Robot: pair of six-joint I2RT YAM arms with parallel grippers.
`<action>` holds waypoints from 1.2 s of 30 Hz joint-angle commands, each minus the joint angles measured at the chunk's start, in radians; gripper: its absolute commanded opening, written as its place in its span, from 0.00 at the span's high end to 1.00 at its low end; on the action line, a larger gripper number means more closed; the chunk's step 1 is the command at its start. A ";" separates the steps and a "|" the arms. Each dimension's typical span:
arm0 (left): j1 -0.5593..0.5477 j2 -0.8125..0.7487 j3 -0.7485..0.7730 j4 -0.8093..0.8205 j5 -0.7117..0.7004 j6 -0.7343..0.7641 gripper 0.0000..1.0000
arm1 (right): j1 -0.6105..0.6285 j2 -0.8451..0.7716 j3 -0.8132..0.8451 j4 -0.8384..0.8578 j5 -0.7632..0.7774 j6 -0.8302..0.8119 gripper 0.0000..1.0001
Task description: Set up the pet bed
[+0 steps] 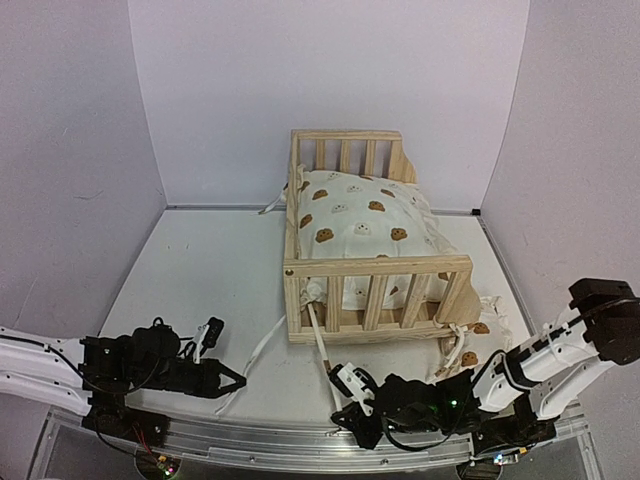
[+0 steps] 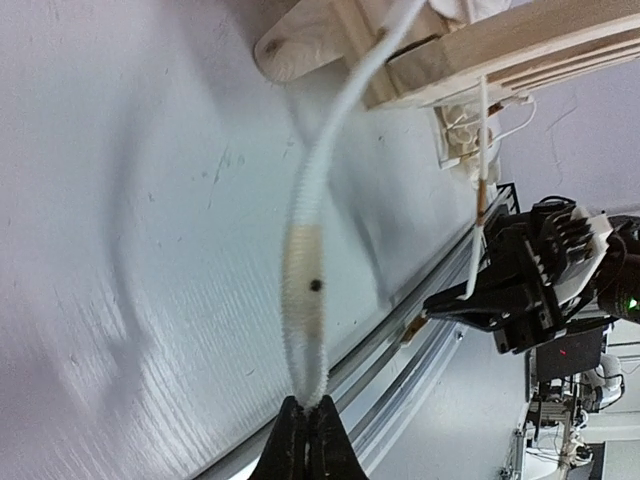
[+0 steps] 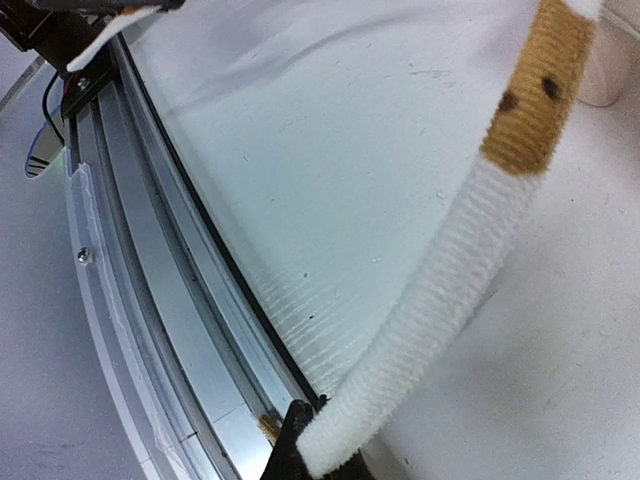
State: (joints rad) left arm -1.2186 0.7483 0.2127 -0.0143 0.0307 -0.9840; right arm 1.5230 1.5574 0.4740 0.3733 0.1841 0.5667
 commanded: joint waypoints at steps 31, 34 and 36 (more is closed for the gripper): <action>-0.006 -0.055 -0.013 0.089 0.057 -0.062 1.00 | 0.139 0.063 0.490 -0.078 -0.025 -0.346 1.00; -0.007 -0.038 -0.013 0.089 0.039 -0.045 1.00 | 0.138 0.104 0.579 -0.084 0.086 -0.382 1.00; -0.006 -0.031 -0.006 0.089 0.024 -0.035 1.00 | 0.130 0.154 0.691 -0.168 0.222 -0.402 1.00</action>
State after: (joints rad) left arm -1.2194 0.7094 0.1890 -0.0303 0.0975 -1.0248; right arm 1.6203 1.6482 0.9806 0.2096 0.2504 0.2596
